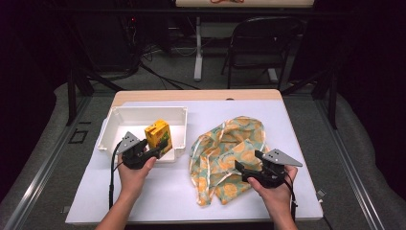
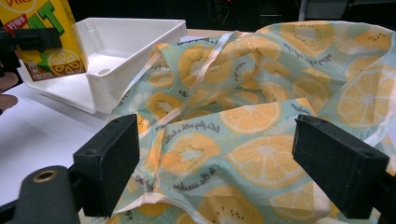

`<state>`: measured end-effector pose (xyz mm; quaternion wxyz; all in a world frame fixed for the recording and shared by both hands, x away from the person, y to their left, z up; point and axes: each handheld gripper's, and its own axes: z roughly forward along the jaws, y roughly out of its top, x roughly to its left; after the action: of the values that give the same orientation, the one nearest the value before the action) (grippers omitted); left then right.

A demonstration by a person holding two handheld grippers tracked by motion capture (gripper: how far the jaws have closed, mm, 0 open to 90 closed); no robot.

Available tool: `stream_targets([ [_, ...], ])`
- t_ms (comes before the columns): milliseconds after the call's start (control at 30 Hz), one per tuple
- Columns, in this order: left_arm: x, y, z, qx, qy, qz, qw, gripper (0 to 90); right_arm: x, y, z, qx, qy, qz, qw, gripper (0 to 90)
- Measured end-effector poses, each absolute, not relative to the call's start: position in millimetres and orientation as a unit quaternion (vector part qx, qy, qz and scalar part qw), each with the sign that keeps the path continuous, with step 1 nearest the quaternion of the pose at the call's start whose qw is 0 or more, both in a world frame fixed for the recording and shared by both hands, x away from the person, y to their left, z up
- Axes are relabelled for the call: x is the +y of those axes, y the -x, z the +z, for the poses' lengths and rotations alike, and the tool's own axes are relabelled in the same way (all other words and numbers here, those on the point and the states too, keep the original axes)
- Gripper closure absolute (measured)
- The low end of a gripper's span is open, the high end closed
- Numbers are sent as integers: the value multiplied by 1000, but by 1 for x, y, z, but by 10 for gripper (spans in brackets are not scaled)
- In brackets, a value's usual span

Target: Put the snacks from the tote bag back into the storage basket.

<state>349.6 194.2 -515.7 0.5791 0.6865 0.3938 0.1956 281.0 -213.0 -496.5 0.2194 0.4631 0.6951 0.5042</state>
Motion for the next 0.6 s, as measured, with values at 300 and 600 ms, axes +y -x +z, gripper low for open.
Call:
stream_targets([
  [300,193,-363,-531,399,-690,212,565,511,-212,-282,-498,699,-461,500,219,144],
  [600,189,-379,-548,395,-704,220,548,519,-211,-283,-500,700,-462,499,218,145],
])
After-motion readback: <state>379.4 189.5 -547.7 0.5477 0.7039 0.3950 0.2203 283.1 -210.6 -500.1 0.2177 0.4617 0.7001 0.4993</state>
